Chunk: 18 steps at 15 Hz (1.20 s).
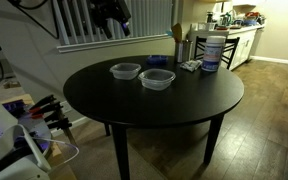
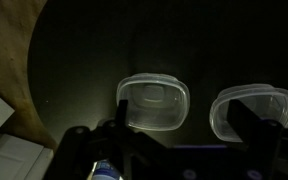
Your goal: Stack up the containers on the table
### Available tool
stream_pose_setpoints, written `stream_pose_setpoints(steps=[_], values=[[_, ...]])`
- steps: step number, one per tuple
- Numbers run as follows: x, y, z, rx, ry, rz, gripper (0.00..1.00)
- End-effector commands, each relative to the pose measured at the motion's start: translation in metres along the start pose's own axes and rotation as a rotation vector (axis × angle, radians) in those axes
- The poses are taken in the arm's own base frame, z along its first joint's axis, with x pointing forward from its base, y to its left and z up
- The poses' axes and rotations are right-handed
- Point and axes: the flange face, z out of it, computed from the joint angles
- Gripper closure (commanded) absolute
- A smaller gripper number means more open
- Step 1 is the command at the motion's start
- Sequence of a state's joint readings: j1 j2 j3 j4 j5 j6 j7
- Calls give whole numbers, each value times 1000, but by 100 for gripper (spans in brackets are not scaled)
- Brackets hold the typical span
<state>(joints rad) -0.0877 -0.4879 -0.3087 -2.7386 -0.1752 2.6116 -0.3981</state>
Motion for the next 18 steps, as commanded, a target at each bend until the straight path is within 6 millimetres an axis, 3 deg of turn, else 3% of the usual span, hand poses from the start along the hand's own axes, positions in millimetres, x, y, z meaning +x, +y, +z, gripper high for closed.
stream_pose_setpoints(steps=[1, 6, 12, 15, 18], values=[[25, 2, 35, 15, -5, -12, 0], [51, -4, 87, 59, -27, 6, 0], [82, -4, 134, 102, -56, 30, 0], [93, -5, 150, 107, -73, 26, 0], [92, -9, 147, 104, -83, 47, 0]])
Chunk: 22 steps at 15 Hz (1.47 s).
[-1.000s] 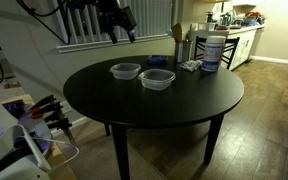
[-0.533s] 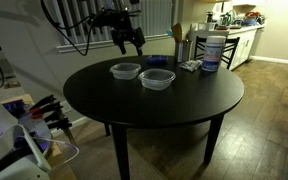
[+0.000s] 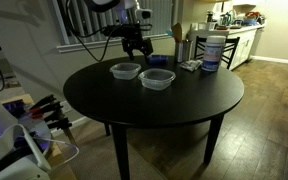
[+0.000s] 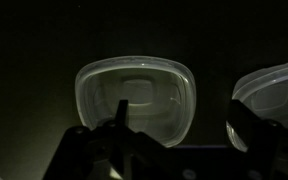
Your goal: Stack up the containers on the table
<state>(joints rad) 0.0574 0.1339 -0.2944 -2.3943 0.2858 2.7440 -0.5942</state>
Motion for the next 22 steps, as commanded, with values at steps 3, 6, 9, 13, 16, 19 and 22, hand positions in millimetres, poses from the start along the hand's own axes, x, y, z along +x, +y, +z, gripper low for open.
stream_pose_setpoints(steps=[3, 6, 9, 13, 16, 19, 22], values=[[3, -1, 1, -1, 0, -1, 0], [3, 0, 1, -1, 0, -1, 0], [11, 3, 11, -21, 9, -1, 0], [29, 7, 27, -35, 18, -11, 0], [42, 6, 45, -53, 12, -32, 0], [53, -1, 59, -66, 3, -50, 0], [62, -8, 69, -75, -8, -71, 0]])
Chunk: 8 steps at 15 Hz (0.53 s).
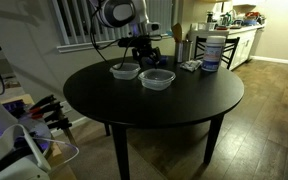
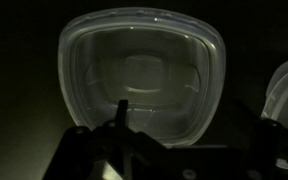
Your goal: Stack up the containers on the table
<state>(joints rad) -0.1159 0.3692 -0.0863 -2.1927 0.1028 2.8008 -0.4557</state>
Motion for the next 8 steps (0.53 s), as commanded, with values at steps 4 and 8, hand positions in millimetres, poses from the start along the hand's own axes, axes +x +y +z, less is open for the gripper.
stream_pose_setpoints(steps=[4, 8], values=[[18, -2, 18, -31, 3, -11, 0], [21, -1, 27, -36, -4, -7, 0]])
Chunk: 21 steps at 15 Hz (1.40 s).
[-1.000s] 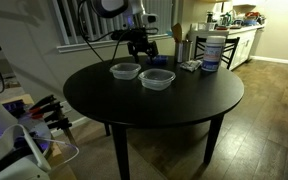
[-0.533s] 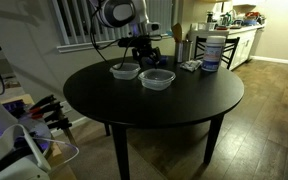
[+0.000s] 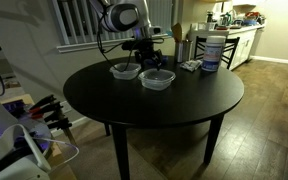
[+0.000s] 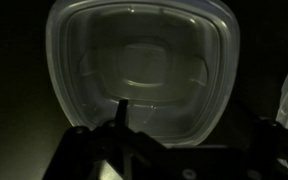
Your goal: Stack up the containers on the table
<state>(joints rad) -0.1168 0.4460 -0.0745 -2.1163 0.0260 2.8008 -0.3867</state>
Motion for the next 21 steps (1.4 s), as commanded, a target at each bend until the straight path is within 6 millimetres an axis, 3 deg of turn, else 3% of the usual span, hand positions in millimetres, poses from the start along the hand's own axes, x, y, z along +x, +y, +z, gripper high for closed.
stream_pose_setpoints(steps=[1, 9, 21], values=[[3, 3, 9, -15, 4, 7, 0], [3, -1, 16, -10, -11, -7, 0], [10, -23, 15, 99, -37, -2, 0]])
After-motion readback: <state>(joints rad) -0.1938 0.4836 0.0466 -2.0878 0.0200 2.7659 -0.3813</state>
